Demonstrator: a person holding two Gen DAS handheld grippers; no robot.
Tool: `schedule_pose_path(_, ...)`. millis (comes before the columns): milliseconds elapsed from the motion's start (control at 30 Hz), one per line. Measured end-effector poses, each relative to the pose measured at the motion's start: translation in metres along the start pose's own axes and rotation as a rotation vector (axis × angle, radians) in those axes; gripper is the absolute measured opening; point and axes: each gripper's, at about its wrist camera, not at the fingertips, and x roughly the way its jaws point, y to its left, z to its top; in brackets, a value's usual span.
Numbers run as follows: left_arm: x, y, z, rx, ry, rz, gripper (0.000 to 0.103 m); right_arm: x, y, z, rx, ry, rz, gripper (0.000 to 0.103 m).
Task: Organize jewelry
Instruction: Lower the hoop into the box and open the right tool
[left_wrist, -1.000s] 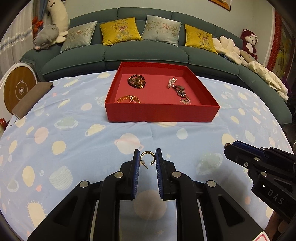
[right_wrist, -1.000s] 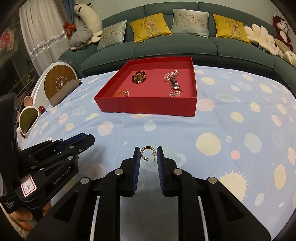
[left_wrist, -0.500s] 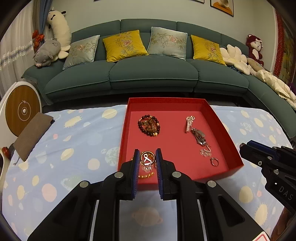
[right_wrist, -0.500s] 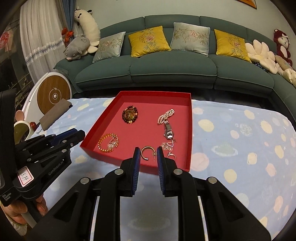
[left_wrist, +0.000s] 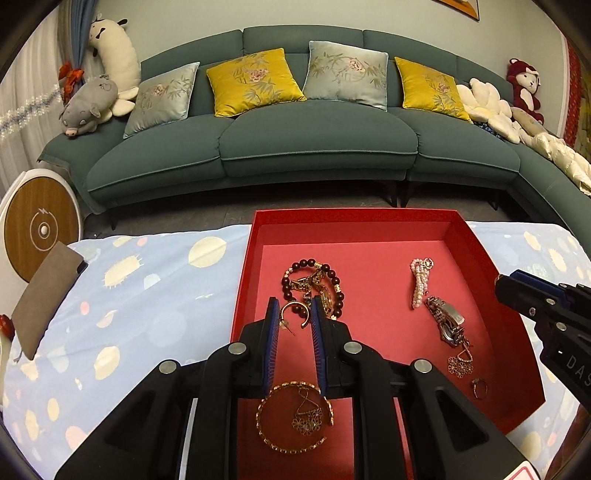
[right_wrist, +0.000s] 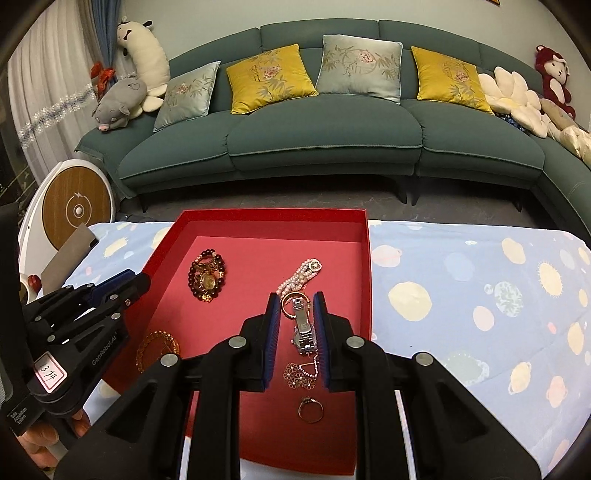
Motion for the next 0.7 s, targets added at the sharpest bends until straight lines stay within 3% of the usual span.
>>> schedule_pose_path(700,0.036,-0.004,0.0,-0.018,0.061,0.028,0.018,0.043,-0.001,-0.004,-0.011,0.042,-0.002,0.018)
